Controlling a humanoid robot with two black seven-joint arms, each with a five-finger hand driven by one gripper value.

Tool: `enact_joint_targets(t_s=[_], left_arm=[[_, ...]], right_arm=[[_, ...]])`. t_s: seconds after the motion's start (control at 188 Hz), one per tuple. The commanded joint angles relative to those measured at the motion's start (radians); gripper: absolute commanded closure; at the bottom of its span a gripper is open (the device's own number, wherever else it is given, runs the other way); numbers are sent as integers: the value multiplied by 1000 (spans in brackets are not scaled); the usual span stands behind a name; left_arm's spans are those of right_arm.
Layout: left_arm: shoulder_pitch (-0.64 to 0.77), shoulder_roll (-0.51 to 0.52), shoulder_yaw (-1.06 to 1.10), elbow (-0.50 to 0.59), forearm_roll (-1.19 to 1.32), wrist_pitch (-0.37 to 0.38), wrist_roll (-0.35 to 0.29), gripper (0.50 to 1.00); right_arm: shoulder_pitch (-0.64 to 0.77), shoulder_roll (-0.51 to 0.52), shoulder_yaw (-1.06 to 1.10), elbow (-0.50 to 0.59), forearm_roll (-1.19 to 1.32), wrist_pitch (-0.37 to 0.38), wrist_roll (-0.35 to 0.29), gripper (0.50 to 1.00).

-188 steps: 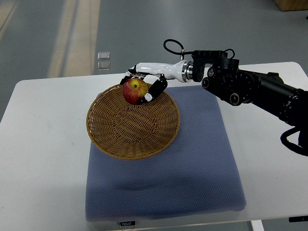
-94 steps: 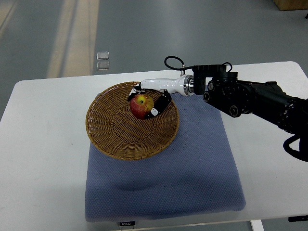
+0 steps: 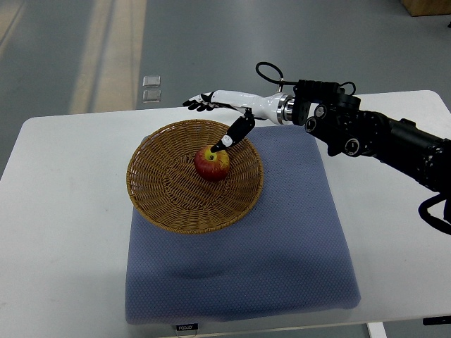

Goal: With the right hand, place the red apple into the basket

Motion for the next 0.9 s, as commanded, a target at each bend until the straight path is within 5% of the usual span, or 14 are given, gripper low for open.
enact_joint_targets(t_s=[0.0, 0.303, 0.532, 0.894], left_arm=[[0, 0, 0, 0, 0, 0, 0, 500], [0, 0, 3, -2, 3, 0, 0, 500], [0, 0, 3, -5, 4, 0, 0, 500], [0, 0, 0, -3, 4, 0, 0, 500]], right_arm=[[-23, -52, 8, 0, 113, 5, -20, 585], [-92, -176, 10, -12, 517, -32, -79, 587], [-159, -219, 14, -19, 798, -168, -128, 587], [-219, -257, 126, -19, 939, -171, -225, 585]])
